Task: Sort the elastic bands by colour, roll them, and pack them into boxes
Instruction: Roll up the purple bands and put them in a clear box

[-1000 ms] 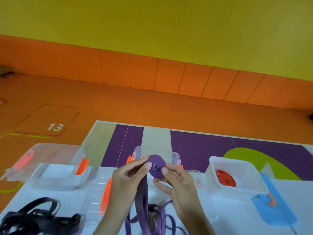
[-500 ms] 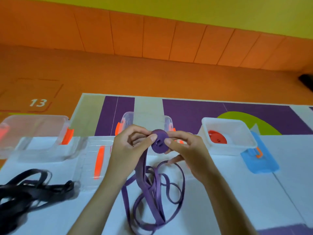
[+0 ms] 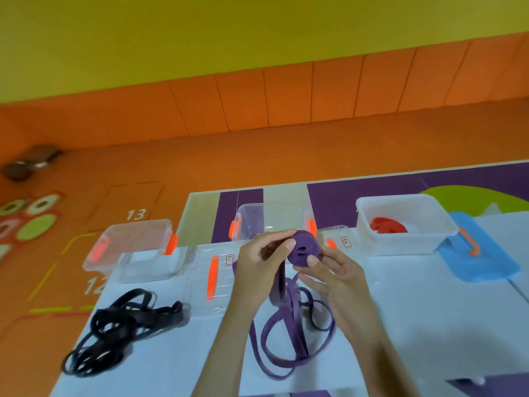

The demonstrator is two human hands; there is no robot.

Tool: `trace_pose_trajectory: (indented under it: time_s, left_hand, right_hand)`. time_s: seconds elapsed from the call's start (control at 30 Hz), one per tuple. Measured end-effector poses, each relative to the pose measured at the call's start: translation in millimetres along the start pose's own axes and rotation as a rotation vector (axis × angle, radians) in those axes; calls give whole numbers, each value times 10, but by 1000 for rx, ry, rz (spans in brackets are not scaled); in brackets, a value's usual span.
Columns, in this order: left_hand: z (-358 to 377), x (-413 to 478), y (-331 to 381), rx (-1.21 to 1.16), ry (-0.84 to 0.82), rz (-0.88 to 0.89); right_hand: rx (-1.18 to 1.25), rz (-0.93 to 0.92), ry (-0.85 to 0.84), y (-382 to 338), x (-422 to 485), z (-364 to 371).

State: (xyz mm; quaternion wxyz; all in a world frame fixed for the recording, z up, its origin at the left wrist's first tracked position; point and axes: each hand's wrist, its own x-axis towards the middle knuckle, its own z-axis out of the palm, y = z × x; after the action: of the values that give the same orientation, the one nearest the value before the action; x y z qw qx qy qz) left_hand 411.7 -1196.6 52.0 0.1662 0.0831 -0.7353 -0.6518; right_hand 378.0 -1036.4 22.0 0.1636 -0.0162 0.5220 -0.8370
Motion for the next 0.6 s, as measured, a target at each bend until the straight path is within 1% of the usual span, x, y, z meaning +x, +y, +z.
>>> trace_pose_trajectory:
  time_s: [0.1,0.17,0.27,0.37,0.43,0.6]
  left_hand:
    - [53,-169,31,1,26,30]
    - [39,-243,43,-15,73,65]
    - [14,-314,58,-44,148,38]
    - [-20,-322,51,-5,194,38]
    - [-58,-287,52,26,189,50]
    - [-283,-117,92,-82,147,-30]
  right_hand:
    - [-51,28,-83,-129,-112,-77]
    - [-143,35,-165,-230,-144,-88]
    - [-239,51,-223,-338,-146,-35]
    - [-231,62,-188,-409,-115,94]
    - [-231,43,-153,-432,-71,178]
    - [-117,50,-131,-351,60,360]
